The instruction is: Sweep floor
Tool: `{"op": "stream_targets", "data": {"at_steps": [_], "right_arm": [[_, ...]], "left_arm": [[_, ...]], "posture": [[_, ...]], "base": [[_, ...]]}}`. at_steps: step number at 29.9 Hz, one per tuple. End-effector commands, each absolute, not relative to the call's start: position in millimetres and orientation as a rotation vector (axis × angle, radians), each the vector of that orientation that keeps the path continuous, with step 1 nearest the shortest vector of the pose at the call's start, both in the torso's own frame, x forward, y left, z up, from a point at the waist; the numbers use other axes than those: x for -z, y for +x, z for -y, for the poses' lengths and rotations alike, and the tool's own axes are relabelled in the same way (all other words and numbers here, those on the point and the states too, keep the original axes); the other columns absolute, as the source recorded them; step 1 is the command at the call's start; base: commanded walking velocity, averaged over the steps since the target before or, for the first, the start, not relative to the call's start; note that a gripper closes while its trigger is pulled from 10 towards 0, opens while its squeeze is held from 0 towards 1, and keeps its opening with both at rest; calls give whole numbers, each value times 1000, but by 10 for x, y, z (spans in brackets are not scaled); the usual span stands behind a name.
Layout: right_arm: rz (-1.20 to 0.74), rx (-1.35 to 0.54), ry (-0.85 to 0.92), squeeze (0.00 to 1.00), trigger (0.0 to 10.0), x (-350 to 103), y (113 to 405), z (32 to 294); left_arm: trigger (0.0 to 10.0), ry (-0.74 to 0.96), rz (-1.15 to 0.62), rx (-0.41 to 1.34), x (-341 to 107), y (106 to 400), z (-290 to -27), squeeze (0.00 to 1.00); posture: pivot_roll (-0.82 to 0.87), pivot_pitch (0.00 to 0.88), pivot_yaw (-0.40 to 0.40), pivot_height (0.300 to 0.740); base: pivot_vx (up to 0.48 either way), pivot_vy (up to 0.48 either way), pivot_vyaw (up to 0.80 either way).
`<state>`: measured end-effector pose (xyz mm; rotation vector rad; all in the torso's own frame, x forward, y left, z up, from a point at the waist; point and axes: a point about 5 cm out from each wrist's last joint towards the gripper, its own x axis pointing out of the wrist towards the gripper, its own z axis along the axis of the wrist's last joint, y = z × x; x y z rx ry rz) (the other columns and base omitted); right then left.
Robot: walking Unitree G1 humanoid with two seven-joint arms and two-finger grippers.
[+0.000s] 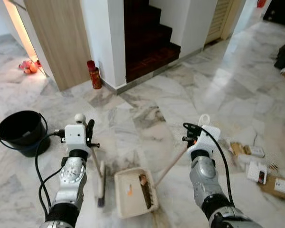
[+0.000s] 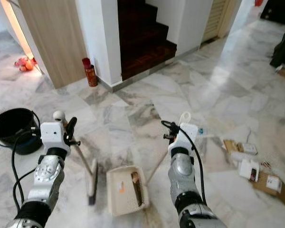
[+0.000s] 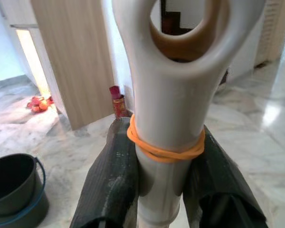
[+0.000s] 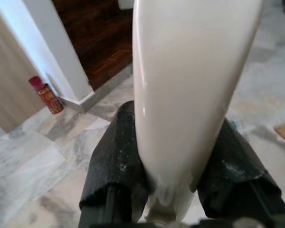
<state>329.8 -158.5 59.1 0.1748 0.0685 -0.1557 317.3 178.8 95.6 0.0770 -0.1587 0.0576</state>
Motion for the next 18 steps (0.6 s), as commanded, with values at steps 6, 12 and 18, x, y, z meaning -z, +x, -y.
{"op": "stream_targets", "data": {"at_steps": [6, 12, 18], "right_arm": [[-7, 153, 174, 0, 10000, -740, 3374, 1568], [-11, 150, 174, 0, 10000, -727, 3366, 1562], [-10, 154, 174, 0, 10000, -729, 3367, 1561]], "left_arm": [[10000, 81, 198, -58, -1057, 3197, -1822, 0], [10000, 81, 196, -59, -1057, 3194, -1809, 0], [10000, 80, 196, -55, -1061, 3199, -1811, 0]], "posture": [[94, 0, 3, 740], [93, 0, 4, 740], [91, 0, 7, 740]], "base": [[0, 291, 0], [0, 292, 0], [0, 292, 0]]}}
